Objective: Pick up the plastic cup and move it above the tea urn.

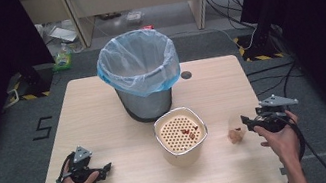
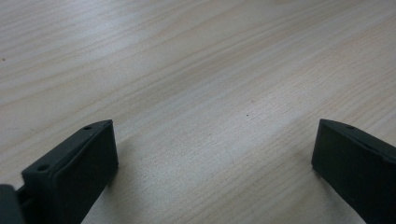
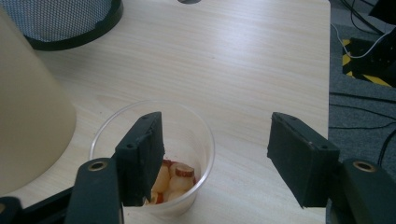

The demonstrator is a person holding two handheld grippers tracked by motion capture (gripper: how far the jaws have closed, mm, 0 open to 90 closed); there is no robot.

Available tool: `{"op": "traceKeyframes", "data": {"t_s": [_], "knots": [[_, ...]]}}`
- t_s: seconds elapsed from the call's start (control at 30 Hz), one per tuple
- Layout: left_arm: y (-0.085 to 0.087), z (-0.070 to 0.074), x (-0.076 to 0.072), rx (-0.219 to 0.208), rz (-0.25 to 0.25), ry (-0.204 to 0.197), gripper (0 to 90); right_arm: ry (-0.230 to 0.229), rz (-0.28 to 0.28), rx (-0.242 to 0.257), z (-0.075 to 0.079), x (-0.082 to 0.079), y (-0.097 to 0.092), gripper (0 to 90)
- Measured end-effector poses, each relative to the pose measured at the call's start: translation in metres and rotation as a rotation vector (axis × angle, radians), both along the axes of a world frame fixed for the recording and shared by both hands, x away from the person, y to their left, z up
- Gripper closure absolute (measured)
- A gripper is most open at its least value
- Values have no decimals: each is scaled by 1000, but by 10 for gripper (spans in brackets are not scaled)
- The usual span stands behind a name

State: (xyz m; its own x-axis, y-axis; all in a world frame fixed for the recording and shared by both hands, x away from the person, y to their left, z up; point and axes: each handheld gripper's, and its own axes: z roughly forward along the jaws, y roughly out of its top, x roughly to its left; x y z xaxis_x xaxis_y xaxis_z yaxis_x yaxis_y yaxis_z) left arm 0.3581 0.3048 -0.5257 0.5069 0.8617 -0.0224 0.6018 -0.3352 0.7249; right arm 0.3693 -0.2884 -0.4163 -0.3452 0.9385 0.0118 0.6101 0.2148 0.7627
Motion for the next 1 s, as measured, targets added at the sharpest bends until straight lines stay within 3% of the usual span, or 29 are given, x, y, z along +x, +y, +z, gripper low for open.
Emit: {"op": "traceKeyframes", "data": {"t_s": [0.37, 0.77, 0.97, 1.0], "knots": [[0, 0, 0, 0, 0, 0, 0, 61, 59, -40, -14, 18, 7, 562], [0, 0, 0, 0, 0, 0, 0, 149, 87, -46, -30, 22, 8, 710], [0, 0, 0, 0, 0, 0, 0, 150, 125, -33, -31, 20, 7, 788], [0, 0, 0, 0, 0, 0, 0, 129, 139, -30, -29, 19, 9, 837]]}}
